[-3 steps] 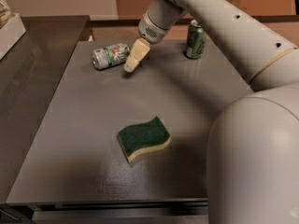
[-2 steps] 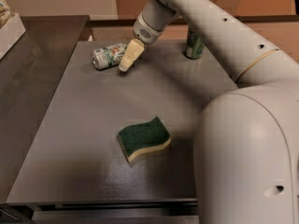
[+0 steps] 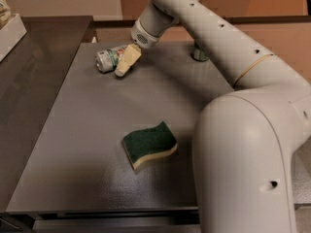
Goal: Pick 7up can
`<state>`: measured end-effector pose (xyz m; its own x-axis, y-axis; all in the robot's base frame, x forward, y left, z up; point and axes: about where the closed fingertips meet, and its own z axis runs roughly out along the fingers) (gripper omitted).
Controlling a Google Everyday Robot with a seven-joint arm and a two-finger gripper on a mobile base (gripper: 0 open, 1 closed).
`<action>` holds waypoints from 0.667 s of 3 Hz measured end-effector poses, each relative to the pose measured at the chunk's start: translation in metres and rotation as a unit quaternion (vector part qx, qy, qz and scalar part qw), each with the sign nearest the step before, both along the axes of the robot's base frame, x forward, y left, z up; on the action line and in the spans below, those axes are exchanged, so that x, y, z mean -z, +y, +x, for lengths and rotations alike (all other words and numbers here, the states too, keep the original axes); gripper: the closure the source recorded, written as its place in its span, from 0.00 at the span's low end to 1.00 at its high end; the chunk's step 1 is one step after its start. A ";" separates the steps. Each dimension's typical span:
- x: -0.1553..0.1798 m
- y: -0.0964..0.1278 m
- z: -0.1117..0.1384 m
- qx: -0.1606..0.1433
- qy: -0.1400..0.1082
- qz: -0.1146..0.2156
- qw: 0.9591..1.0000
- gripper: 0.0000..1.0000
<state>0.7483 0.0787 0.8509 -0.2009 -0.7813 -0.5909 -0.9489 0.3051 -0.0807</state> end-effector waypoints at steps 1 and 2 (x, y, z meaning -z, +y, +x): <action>-0.001 0.011 0.001 -0.003 -0.003 0.014 1.000 0.00; -0.004 0.019 0.000 -0.008 -0.007 0.024 1.000 0.18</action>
Offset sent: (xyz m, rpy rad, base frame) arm -0.0008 0.0238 0.0149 0.0749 -0.0319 0.0208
